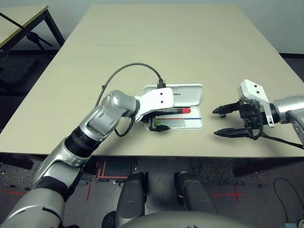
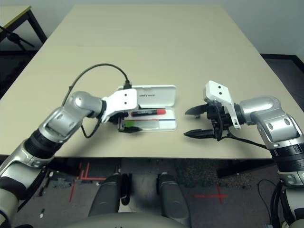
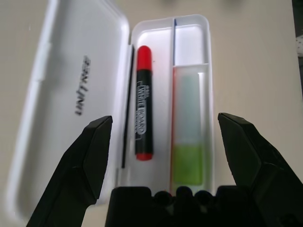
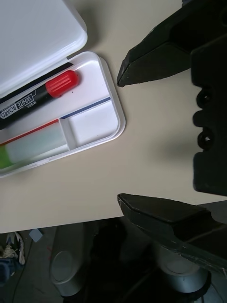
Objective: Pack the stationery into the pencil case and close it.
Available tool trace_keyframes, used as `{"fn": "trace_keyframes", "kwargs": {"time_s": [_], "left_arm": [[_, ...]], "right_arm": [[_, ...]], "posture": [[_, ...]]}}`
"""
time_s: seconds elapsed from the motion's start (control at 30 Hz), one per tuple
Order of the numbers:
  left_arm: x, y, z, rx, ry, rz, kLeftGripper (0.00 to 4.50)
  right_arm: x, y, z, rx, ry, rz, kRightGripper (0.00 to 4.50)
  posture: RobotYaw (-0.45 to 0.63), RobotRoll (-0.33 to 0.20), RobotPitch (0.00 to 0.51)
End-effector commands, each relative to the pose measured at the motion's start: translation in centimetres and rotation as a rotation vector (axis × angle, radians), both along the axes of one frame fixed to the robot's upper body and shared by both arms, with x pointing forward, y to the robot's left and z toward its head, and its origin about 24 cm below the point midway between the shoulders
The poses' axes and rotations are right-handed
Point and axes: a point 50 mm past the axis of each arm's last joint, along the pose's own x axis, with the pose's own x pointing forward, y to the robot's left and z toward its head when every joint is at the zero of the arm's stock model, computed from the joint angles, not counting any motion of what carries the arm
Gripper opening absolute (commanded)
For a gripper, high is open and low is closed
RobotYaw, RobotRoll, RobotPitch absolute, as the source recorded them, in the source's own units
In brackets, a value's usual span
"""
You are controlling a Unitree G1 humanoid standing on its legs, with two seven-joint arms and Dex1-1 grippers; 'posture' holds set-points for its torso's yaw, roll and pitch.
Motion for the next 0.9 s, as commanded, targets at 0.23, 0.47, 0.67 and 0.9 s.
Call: {"fn": "trace_keyframes", "kwargs": {"time_s": [0.23, 0.47, 0.67, 0.9], "left_arm": [[-2.1, 4.5, 1.6, -0.045, 0.002, 0.002, 4.49], [-2.7, 4.7, 1.8, -0.042, 0.011, -0.003, 4.49], [-3.0, 4.5, 1.0, -0.031, 0.030, -0.016, 4.49], [-2.7, 4.0, 0.6, -0.029, 0.032, -0.034, 4.49]], "right_arm": [[0.0, -0.3, 0.9, -0.010, -0.026, -0.050, 4.50], [-0.1, -1.1, 2.0, -0.073, 0.000, -0.260, 4.50], [-1.1, -0.9, 3.1, -0.079, 0.070, -0.448, 4.50], [0.5, 0.1, 1.8, -0.054, 0.033, -0.832, 4.50]], "posture": [[0.00, 0.000, 0.131], [0.01, 0.000, 0.130], [0.00, 0.000, 0.133], [-0.03, 0.000, 0.137]]}}
